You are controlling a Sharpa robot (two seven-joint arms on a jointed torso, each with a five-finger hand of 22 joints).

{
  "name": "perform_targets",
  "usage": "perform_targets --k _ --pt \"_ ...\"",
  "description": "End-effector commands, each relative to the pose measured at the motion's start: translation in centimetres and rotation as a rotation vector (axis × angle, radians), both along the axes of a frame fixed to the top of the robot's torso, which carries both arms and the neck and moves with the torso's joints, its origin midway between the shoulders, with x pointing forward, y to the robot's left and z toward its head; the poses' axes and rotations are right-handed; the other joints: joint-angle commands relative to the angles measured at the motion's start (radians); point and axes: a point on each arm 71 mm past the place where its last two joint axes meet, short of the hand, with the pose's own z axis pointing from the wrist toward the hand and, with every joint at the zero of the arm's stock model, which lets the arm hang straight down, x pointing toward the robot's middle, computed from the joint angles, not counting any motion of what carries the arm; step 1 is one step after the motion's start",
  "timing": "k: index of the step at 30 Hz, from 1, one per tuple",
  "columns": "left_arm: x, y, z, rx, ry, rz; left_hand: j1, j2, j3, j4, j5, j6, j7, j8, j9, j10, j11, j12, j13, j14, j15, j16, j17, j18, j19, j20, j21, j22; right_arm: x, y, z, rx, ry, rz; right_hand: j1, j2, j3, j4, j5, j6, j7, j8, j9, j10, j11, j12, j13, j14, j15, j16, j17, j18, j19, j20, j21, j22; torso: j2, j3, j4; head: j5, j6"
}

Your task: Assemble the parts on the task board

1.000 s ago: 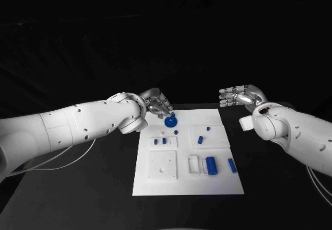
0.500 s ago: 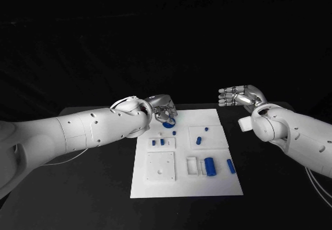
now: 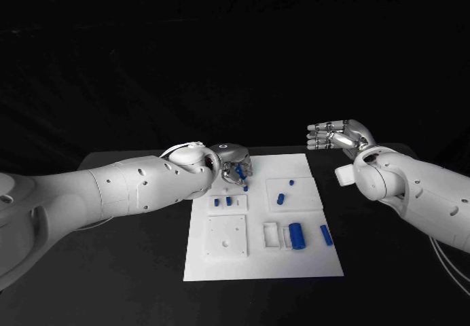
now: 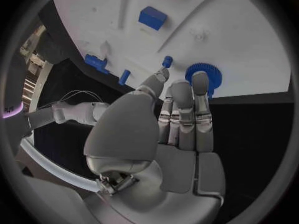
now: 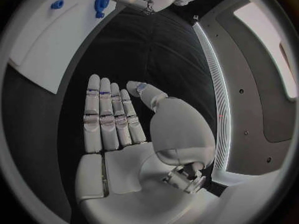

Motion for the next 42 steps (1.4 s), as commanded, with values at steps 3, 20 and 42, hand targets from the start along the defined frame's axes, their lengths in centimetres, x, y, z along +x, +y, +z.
perform_targets --k 3,20,42 --pt "-0.4 -0.5 -0.4 0.054 0.015 -0.053 -0.001 0.000 0.014 0.004 0.013 0.011 0.000 -0.003 0.001 0.011 0.000 -0.007 -0.002 0.012 0.003 0.026 -0.002 0.023 0.003 0.002 0.018 0.022 0.0 0.2 0.2 0.008 -0.014 0.009 -0.006 -0.005 0.000 0.007 0.005 -0.001 0.002 0.002 0.001 -0.007 -0.003 -0.006 -0.002 0.003 0.006 -0.003 -0.001 0.021 0.007 0.002 -0.003 0.000 0.000 -0.0003 0.0006 -0.005 -0.003" --pt "-0.8 -0.8 -0.6 0.066 0.034 -0.072 -0.022 0.001 0.075 0.003 0.043 0.043 0.008 -0.003 0.002 0.060 0.000 -0.006 -0.002 0.005 0.018 0.067 -0.028 0.043 -0.022 0.018 0.079 0.020 -0.1 0.4 0.2 0.010 -0.013 0.014 -0.006 -0.005 0.000 0.007 0.005 -0.001 0.002 0.002 0.001 -0.007 -0.003 -0.006 -0.002 0.003 0.006 -0.003 -0.001 0.021 0.007 0.002 -0.003 0.000 -0.001 0.0002 0.0014 -0.010 -0.008" --pt "-0.5 -0.7 -1.6 0.076 0.046 -0.054 -0.020 0.006 0.081 0.004 0.042 0.041 0.012 -0.003 0.000 0.057 0.004 -0.006 -0.002 0.001 0.026 0.083 -0.037 0.053 -0.028 0.026 0.109 0.021 -0.1 0.6 0.3 0.012 -0.014 0.021 -0.004 -0.005 0.002 0.008 0.005 -0.002 0.002 0.003 0.001 -0.008 -0.003 -0.006 -0.002 0.004 0.006 -0.003 -0.002 0.021 0.010 0.002 -0.009 0.000 0.001 0.0006 -0.0008 -0.012 -0.008"
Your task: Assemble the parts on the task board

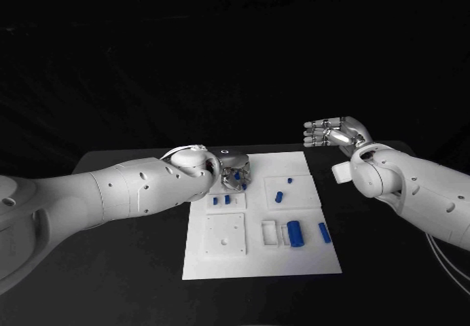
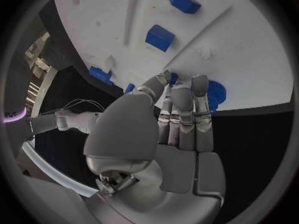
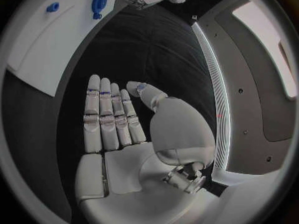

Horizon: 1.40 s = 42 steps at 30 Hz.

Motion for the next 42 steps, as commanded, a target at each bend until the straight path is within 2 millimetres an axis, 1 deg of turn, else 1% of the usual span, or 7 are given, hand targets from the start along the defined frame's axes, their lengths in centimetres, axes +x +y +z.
perform_targets --k 1,16,23,26,30,36,42 --pt "0.0 -0.2 -0.3 0.007 0.004 -0.011 -0.008 0.002 0.006 -0.001 0.002 0.001 0.001 -0.003 -0.001 -0.001 0.005 -0.006 -0.001 0.000 0.010 0.006 -0.002 0.012 -0.006 0.005 0.005 0.021 0.0 0.2 0.1 0.006 -0.011 0.011 -0.004 -0.005 -0.002 0.005 0.005 -0.002 0.002 0.003 0.001 -0.004 0.001 -0.006 -0.001 0.004 0.006 -0.003 -0.001 0.005 0.007 -0.002 -0.004 0.000 0.001 0.0003 0.0001 -0.004 -0.002" --pt "-0.1 -0.4 -1.2 0.003 0.012 -0.014 -0.007 0.019 -0.002 0.006 -0.002 0.017 0.003 -0.003 -0.001 0.050 -0.006 -0.006 0.000 -0.002 0.007 0.011 -0.008 0.012 -0.011 0.003 0.023 0.021 -0.1 0.3 0.2 0.007 -0.012 0.015 -0.004 -0.005 -0.002 0.005 0.005 -0.002 0.002 0.003 0.001 -0.004 0.001 -0.006 -0.001 0.004 0.006 -0.003 -0.001 0.005 0.007 -0.002 -0.004 0.000 -0.002 -0.0005 0.0024 -0.009 -0.007" --pt "-0.2 -0.4 -1.2 -0.009 0.019 -0.025 -0.002 0.055 -0.013 0.011 0.003 0.064 0.001 -0.002 0.003 0.085 -0.016 -0.006 0.000 -0.002 0.003 0.012 -0.010 0.007 -0.014 -0.002 0.030 0.020 -0.1 0.3 0.2 0.007 -0.013 0.015 -0.004 -0.005 -0.002 0.005 0.005 -0.002 0.002 0.002 0.001 -0.004 0.001 -0.006 -0.001 0.004 0.006 -0.003 -0.001 0.005 0.007 -0.002 -0.005 0.000 -0.002 -0.0003 0.0025 -0.011 -0.008" --pt "-0.2 -0.2 -1.2 -0.011 0.025 -0.026 -0.007 0.068 -0.023 0.016 -0.016 0.063 0.001 -0.004 -0.002 0.074 -0.013 -0.006 0.000 -0.002 0.005 0.011 -0.012 0.006 -0.018 -0.001 0.029 0.019 -0.1 0.4 0.2 0.008 -0.012 0.016 -0.007 -0.006 -0.002 0.009 0.007 -0.002 0.002 0.002 0.001 -0.005 0.001 -0.006 -0.001 0.003 0.007 -0.003 -0.002 0.005 0.009 -0.002 -0.012 0.000 -0.002 -0.0008 0.0011 -0.010 -0.005" --pt "-0.1 0.0 -1.1 -0.025 0.011 -0.023 0.016 0.084 -0.015 -0.001 -0.021 0.086 0.003 -0.002 0.000 0.097 -0.017 -0.006 0.001 -0.001 0.005 0.013 -0.012 0.008 -0.017 -0.001 0.033 0.021 -0.1 0.4 0.2 0.007 -0.012 0.017 -0.007 -0.006 -0.002 0.009 0.007 -0.002 0.002 0.002 0.001 -0.005 0.001 -0.006 -0.001 0.003 0.007 -0.003 -0.002 0.005 0.009 -0.002 -0.012 0.000 -0.001 -0.0012 0.0017 -0.012 -0.001" --pt "0.1 0.3 -0.7 -0.077 -0.027 -0.010 0.006 0.083 0.001 -0.021 -0.016 0.090 0.003 -0.005 -0.003 0.102 -0.017 -0.006 0.000 -0.001 0.004 0.015 -0.015 0.010 -0.020 -0.002 0.044 0.021 -0.1 0.5 0.2 0.005 -0.013 0.018 -0.007 -0.006 -0.002 0.009 0.007 -0.002 0.002 0.002 0.001 -0.005 0.001 -0.006 -0.001 0.003 0.007 -0.003 -0.002 0.005 0.009 -0.002 -0.012 0.000 -0.003 0.0011 0.0025 -0.008 0.002" --pt "0.1 0.8 -0.3 -0.117 -0.045 0.007 0.000 0.082 0.007 -0.025 -0.015 0.082 0.004 -0.004 -0.003 0.096 -0.015 -0.006 0.000 -0.001 0.006 0.016 -0.016 0.013 -0.021 0.001 0.048 0.021 0.0 0.5 0.2 0.005 -0.013 0.018 -0.007 -0.006 -0.002 0.009 0.007 -0.002 0.002 0.002 0.001 -0.005 0.001 -0.006 -0.001 0.003 0.007 -0.003 -0.002 0.005 0.009 -0.002 -0.012 0.000 -0.001 -0.0003 0.0025 -0.008 0.010"
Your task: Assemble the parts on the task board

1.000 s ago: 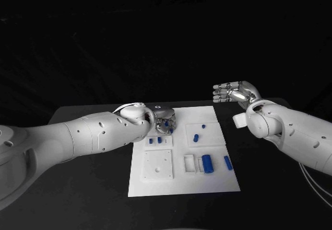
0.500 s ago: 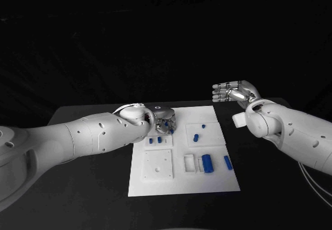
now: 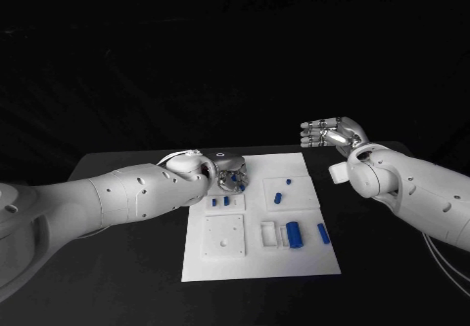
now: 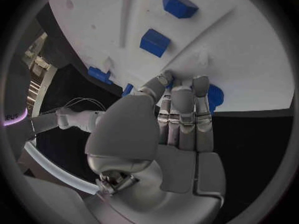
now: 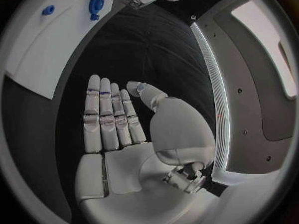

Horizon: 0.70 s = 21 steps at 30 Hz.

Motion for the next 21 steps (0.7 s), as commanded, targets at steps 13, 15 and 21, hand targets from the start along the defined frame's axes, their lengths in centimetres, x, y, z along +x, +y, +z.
perform_targets --k 13,15,21 --pt "-0.3 1.5 2.7 -0.156 -0.004 0.047 -0.011 -0.006 0.010 -0.012 0.007 -0.008 -0.001 0.006 0.000 -0.004 0.002 -0.004 0.001 -0.002 0.000 0.006 -0.004 0.012 -0.011 0.003 0.014 0.020 0.0 -0.4 0.1 -0.003 -0.008 0.004 -0.006 -0.006 0.001 0.007 0.007 -0.002 0.002 0.002 0.001 -0.005 0.001 -0.006 -0.001 0.003 0.007 -0.003 -0.001 0.006 0.006 0.002 -0.005 0.000 0.001 -0.0006 0.0041 -0.008 0.005" --pt "-0.4 1.9 3.0 -0.154 0.005 0.051 -0.010 -0.007 0.010 -0.013 0.005 -0.008 0.000 0.006 0.000 -0.004 0.002 -0.004 0.001 -0.002 0.000 0.006 -0.004 0.012 -0.011 0.004 0.014 0.020 0.0 -0.5 0.1 -0.004 -0.008 0.002 -0.003 -0.007 0.002 0.007 0.007 -0.002 0.002 0.002 0.001 -0.005 0.001 -0.006 -0.001 0.003 0.007 -0.003 -0.001 0.006 0.007 0.002 -0.007 0.000 0.000 -0.0007 0.0066 -0.009 0.004" --pt "-0.8 3.3 3.3 -0.137 0.036 0.068 -0.010 -0.008 0.009 -0.014 0.004 -0.005 -0.001 0.006 0.000 -0.001 0.001 -0.004 0.001 -0.002 0.000 0.006 -0.005 0.014 -0.014 0.006 0.015 0.020 -0.1 -0.8 0.1 -0.007 -0.006 -0.002 -0.003 -0.007 0.002 0.007 0.007 -0.002 0.002 0.002 0.001 -0.005 0.001 -0.006 -0.001 0.003 0.007 -0.003 -0.001 0.006 0.007 0.002 -0.007 0.000 -0.002 -0.0028 0.0104 -0.007 0.003"
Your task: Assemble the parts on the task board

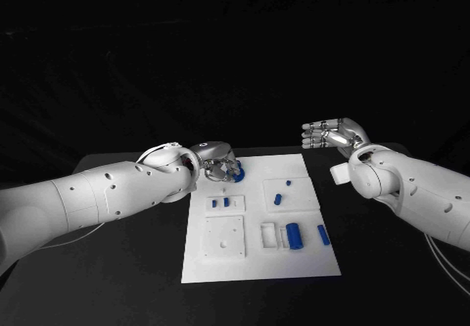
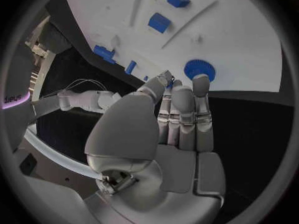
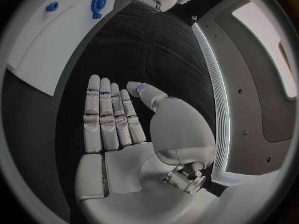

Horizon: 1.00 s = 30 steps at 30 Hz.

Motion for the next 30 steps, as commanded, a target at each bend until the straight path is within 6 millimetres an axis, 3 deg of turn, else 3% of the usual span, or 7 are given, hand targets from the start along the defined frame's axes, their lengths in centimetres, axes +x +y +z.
perform_targets --k 1,4,11,17,20,30 --pt "-0.3 0.3 -0.1 0.010 0.050 0.006 -0.002 -0.005 0.000 -0.006 -0.001 -0.005 -0.001 0.002 0.002 -0.001 0.001 -0.004 0.000 -0.002 0.000 0.006 -0.001 0.013 -0.007 -0.002 0.003 0.020 0.0 0.1 0.1 0.000 -0.006 0.011 -0.003 -0.007 -0.001 0.005 0.007 -0.002 0.002 0.002 0.001 -0.005 0.001 -0.006 -0.001 0.003 0.007 -0.003 -0.001 0.007 0.007 0.002 -0.003 0.000 -0.001 -0.0026 0.0054 0.000 -0.002" --pt "-0.5 0.8 -0.1 0.019 0.054 0.010 0.000 -0.006 0.000 -0.007 -0.002 -0.005 -0.001 0.002 0.001 0.000 0.001 -0.004 0.000 -0.002 0.001 0.006 -0.002 0.013 -0.008 -0.001 0.004 0.020 0.0 0.0 0.1 0.000 -0.005 0.010 -0.003 -0.007 -0.001 0.005 0.007 -0.002 0.002 0.002 0.001 -0.005 0.001 -0.006 -0.001 0.003 0.007 -0.003 -0.001 0.007 0.008 0.002 -0.003 0.000 -0.001 -0.0042 0.0057 0.000 -0.001" --pt "-0.7 1.7 -0.2 0.057 0.032 0.018 0.003 -0.008 -0.002 -0.008 -0.005 -0.005 0.000 0.002 0.001 0.000 0.002 -0.004 0.000 -0.001 0.002 0.006 -0.003 0.015 -0.010 0.001 0.006 0.020 0.0 -0.1 0.0 -0.001 -0.005 0.010 -0.002 -0.007 0.000 0.004 0.007 0.000 0.002 0.003 0.001 -0.003 0.000 -0.006 -0.001 0.003 0.006 -0.003 -0.001 0.006 0.008 0.002 -0.004 0.000 -0.001 -0.0013 0.0042 0.006 -0.004" --pt "-0.6 2.4 -0.6 0.074 0.026 0.028 0.005 -0.010 -0.002 -0.008 -0.006 -0.005 0.000 0.002 0.001 0.000 0.002 -0.004 0.000 -0.001 0.002 0.006 -0.003 0.017 -0.011 0.003 0.007 0.020 0.0 -0.1 0.0 -0.001 -0.004 0.012 -0.002 -0.006 0.001 0.004 0.007 0.000 0.002 0.003 0.001 -0.003 0.000 -0.006 -0.001 0.004 0.005 -0.003 -0.001 0.006 0.009 0.002 -0.004 0.000 -0.001 -0.0017 0.0037 0.006 -0.007" --pt "-0.6 2.6 -0.8 0.078 0.033 0.031 0.006 -0.011 -0.004 -0.006 -0.010 -0.005 -0.001 0.002 0.001 0.000 0.002 -0.004 0.000 -0.002 0.002 0.006 -0.004 0.019 -0.012 0.004 0.008 0.020 0.0 -0.1 0.0 -0.001 -0.004 0.012 -0.002 -0.006 0.001 0.004 0.007 0.000 0.002 0.002 0.001 -0.002 0.000 -0.006 -0.001 0.004 0.005 -0.003 -0.002 0.007 0.009 0.002 -0.004 0.000 -0.001 -0.0011 0.0033 0.015 -0.016" --pt "-0.6 2.5 -1.6 0.080 0.056 0.034 0.007 -0.011 -0.005 -0.004 -0.011 -0.004 -0.001 0.002 0.001 -0.001 0.002 -0.004 0.000 -0.002 0.003 0.005 -0.005 0.019 -0.013 0.006 0.008 0.019 0.0 0.1 0.0 0.001 -0.004 0.016 -0.002 -0.006 0.001 0.004 0.007 0.000 0.002 0.002 0.001 -0.003 0.000 -0.006 -0.001 0.004 0.006 -0.003 -0.002 0.007 0.010 0.002 -0.005 0.000 -0.002 0.0003 0.0004 0.019 -0.017"
